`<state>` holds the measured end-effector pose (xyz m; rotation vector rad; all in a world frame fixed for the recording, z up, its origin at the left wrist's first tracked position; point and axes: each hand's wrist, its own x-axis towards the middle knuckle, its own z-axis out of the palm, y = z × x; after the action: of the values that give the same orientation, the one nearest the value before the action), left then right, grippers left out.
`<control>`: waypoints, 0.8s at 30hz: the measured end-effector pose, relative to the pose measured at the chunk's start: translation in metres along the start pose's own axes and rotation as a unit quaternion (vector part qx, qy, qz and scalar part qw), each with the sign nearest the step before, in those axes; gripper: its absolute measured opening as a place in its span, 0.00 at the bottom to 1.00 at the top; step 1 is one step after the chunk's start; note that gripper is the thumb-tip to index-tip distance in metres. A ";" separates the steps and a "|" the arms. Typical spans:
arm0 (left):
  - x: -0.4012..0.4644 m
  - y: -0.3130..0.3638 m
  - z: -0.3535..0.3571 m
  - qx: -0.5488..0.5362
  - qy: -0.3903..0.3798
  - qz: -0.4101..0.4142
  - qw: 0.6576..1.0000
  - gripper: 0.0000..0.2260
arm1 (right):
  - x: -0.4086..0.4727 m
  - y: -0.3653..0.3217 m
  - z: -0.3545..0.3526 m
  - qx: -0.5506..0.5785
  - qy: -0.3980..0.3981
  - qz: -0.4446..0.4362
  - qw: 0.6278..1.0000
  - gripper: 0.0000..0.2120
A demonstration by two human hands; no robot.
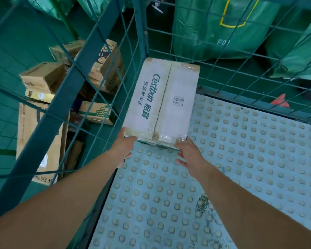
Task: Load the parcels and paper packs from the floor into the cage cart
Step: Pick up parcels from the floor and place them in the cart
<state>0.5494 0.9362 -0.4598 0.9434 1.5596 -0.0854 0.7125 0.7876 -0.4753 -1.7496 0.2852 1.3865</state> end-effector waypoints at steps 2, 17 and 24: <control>0.000 0.006 0.000 0.039 -0.013 0.027 0.999 0.31 | -0.002 -0.005 0.007 0.007 -0.031 0.012 0.999 0.35; -0.142 -0.048 0.020 -0.068 -0.054 0.021 0.996 0.26 | -0.131 0.019 -0.012 -0.032 -0.080 0.023 0.996 0.28; -0.299 -0.096 0.004 -0.165 -0.016 0.010 0.986 0.23 | -0.271 0.020 -0.024 -0.086 -0.131 0.017 0.987 0.20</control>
<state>0.4699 0.7189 -0.2480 0.6916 1.4785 0.1667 0.6197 0.6711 -0.2464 -1.6790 0.0531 1.6881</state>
